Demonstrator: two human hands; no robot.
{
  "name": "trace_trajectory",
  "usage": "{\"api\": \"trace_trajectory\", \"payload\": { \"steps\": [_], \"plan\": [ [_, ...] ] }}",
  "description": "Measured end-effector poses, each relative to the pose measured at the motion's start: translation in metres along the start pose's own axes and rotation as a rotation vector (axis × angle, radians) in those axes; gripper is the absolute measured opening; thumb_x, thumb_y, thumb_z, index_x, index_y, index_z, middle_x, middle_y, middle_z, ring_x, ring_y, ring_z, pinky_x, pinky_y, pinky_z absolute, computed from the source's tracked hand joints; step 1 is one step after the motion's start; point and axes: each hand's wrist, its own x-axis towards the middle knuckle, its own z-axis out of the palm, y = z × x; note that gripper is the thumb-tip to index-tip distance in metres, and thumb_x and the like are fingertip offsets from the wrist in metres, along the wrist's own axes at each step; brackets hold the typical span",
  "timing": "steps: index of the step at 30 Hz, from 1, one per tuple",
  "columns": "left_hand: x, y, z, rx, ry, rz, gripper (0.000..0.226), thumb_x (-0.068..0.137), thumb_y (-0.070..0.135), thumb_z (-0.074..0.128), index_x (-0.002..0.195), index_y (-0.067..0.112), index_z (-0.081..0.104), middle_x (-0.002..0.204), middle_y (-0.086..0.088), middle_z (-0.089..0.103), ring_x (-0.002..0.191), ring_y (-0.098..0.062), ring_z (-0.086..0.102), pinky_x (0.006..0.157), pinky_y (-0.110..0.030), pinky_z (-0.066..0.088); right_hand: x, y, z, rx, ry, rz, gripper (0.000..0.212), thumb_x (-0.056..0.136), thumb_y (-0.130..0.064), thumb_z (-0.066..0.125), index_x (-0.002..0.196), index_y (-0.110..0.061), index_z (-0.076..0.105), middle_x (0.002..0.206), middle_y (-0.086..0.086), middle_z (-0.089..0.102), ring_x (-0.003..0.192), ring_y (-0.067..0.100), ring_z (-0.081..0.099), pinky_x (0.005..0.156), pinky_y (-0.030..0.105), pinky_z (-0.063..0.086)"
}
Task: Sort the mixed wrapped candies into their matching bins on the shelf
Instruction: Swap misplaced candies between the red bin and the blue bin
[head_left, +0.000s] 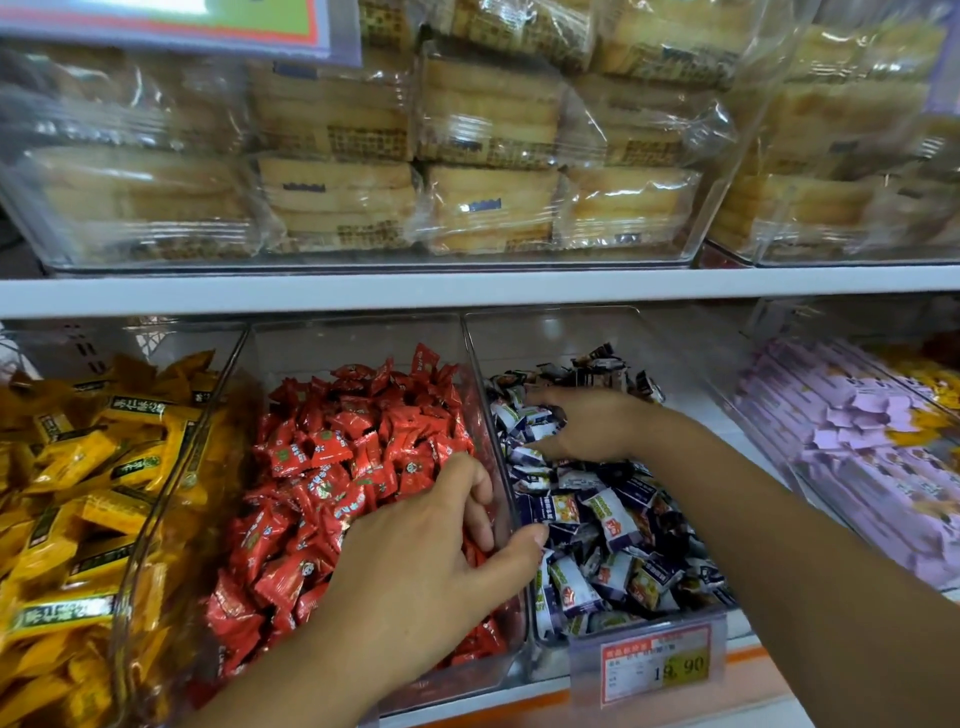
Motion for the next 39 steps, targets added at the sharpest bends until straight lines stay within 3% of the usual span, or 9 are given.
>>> {"api": "trace_trajectory", "payload": {
  "steps": [3, 6, 8, 9, 11, 21, 25, 30, 39],
  "plan": [
    [-0.001, -0.001, 0.0, -0.007, 0.006, -0.003, 0.048, 0.07, 0.082, 0.031, 0.094, 0.041, 0.034, 0.095, 0.024, 0.058, 0.062, 0.0, 0.055, 0.056, -0.014, 0.035, 0.009, 0.0, 0.001, 0.035, -0.015, -0.009, 0.071, 0.089, -0.028, 0.065, 0.149, -0.034, 0.028, 0.151, 0.006, 0.038, 0.119, 0.021, 0.052, 0.084, 0.021, 0.041],
    [0.0, 0.001, 0.0, 0.001, 0.005, -0.005, 0.052, 0.067, 0.084, 0.027, 0.095, 0.041, 0.034, 0.094, 0.025, 0.058, 0.061, 0.001, 0.054, 0.056, -0.014, 0.034, 0.014, 0.004, 0.003, 0.17, -0.042, -0.016, 0.066, 0.088, -0.017, 0.065, 0.144, -0.033, 0.035, 0.146, 0.007, 0.042, 0.082, 0.007, 0.054, 0.063, 0.018, 0.04],
    [0.0, 0.001, -0.001, 0.002, 0.005, -0.014, 0.047, 0.07, 0.081, 0.032, 0.095, 0.041, 0.033, 0.094, 0.024, 0.058, 0.06, 0.002, 0.052, 0.056, -0.014, 0.034, 0.017, 0.003, 0.005, 0.216, -0.099, -0.025, 0.072, 0.087, -0.019, 0.067, 0.147, -0.034, 0.03, 0.154, 0.003, 0.032, 0.112, 0.015, 0.052, 0.087, 0.022, 0.042],
    [0.001, 0.001, 0.0, 0.0, 0.004, -0.018, 0.044, 0.072, 0.079, 0.034, 0.094, 0.041, 0.033, 0.094, 0.024, 0.058, 0.06, 0.002, 0.053, 0.056, -0.015, 0.034, 0.019, 0.003, 0.007, 0.231, -0.148, -0.034, 0.078, 0.086, -0.024, 0.069, 0.15, -0.035, 0.024, 0.158, 0.0, 0.024, 0.131, 0.019, 0.041, 0.103, 0.028, 0.037],
    [0.002, 0.001, 0.0, 0.001, 0.002, -0.02, 0.042, 0.073, 0.077, 0.036, 0.094, 0.041, 0.034, 0.094, 0.024, 0.058, 0.061, 0.003, 0.053, 0.056, -0.015, 0.034, 0.022, 0.001, 0.009, 0.253, -0.219, -0.033, 0.088, 0.084, -0.032, 0.072, 0.152, -0.038, 0.015, 0.161, -0.003, 0.014, 0.144, 0.021, 0.022, 0.116, 0.038, 0.024],
    [0.001, 0.003, -0.001, 0.008, 0.017, -0.028, 0.043, 0.072, 0.075, 0.039, 0.094, 0.039, 0.035, 0.098, 0.028, 0.056, 0.066, 0.001, 0.054, 0.058, -0.015, 0.036, 0.023, 0.007, 0.013, 0.397, -0.072, -0.019, 0.09, 0.081, -0.014, 0.073, 0.152, -0.032, 0.022, 0.157, 0.003, 0.026, 0.139, 0.024, 0.032, 0.106, 0.03, 0.032],
    [0.001, 0.002, -0.001, 0.013, 0.013, -0.016, 0.046, 0.07, 0.081, 0.034, 0.094, 0.041, 0.034, 0.101, 0.03, 0.054, 0.068, 0.003, 0.055, 0.06, -0.014, 0.037, 0.009, 0.011, 0.006, 0.517, 0.014, -0.044, 0.095, 0.076, -0.02, 0.08, 0.152, -0.025, 0.024, 0.155, -0.003, 0.029, 0.14, 0.019, 0.03, 0.105, 0.025, 0.029],
    [0.0, 0.001, -0.001, 0.011, 0.021, -0.01, 0.043, 0.072, 0.077, 0.036, 0.095, 0.04, 0.035, 0.098, 0.026, 0.057, 0.07, 0.003, 0.055, 0.059, -0.013, 0.037, -0.009, 0.012, -0.006, 0.661, 0.125, -0.065, 0.092, 0.071, -0.025, 0.084, 0.147, -0.029, 0.033, 0.126, -0.014, 0.043, 0.127, 0.011, 0.04, 0.097, 0.023, 0.03],
    [0.0, 0.001, -0.001, 0.014, 0.011, -0.006, 0.042, 0.073, 0.075, 0.037, 0.093, 0.039, 0.036, 0.098, 0.027, 0.056, 0.068, 0.001, 0.055, 0.056, -0.015, 0.036, -0.043, 0.015, -0.026, 0.764, 0.246, -0.061, 0.107, 0.058, -0.039, 0.084, 0.148, -0.034, 0.028, 0.152, -0.011, 0.033, 0.129, 0.007, 0.033, 0.1, 0.026, 0.029]
  ]
}}
